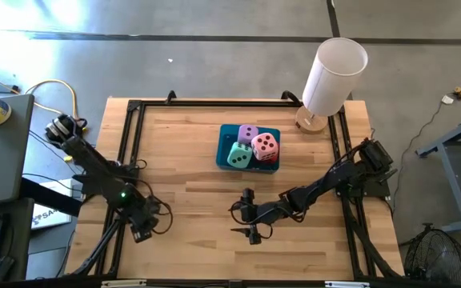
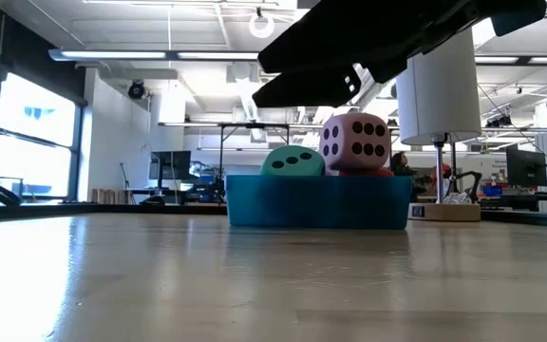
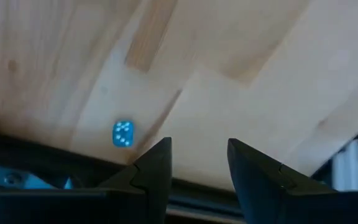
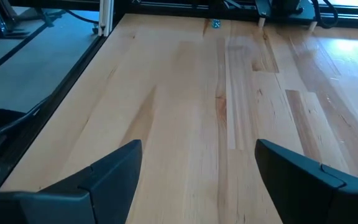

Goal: Pick & Place Dice
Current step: Put the small blue dice into the blue bin

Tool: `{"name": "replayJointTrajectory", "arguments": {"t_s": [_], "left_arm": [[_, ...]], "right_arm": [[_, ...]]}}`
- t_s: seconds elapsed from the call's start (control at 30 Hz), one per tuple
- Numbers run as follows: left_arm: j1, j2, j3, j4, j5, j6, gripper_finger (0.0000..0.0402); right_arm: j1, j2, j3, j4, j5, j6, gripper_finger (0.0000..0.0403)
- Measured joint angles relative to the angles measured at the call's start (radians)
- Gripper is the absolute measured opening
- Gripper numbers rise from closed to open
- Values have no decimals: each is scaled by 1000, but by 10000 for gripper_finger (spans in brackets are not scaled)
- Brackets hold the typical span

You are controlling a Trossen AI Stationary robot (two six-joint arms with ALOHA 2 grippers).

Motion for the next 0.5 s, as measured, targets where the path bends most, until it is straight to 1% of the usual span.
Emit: {"name": "replayJointTrajectory", "arguments": {"t_s": [0.07, 0.2, 0.33, 0.4, 0.5], "left_arm": [[-17, 29, 0, -12, 22, 8, 149], [-49, 86, -1, -59, 29, 75, 149], [-77, 130, -1, -94, 36, 107, 149], [-88, 142, -1, -122, 35, 113, 149], [-107, 156, -1, -164, 14, 191, 149]], "right_arm": [[0, 0, 0, 0, 0, -2, 305], [0, 0, 0, 0, 0, -5, 305], [-1, 0, 0, 0, 0, -6, 305], [-1, 0, 0, 0, 0, -7, 305], [-1, 0, 0, 0, 0, -7, 305]]}}
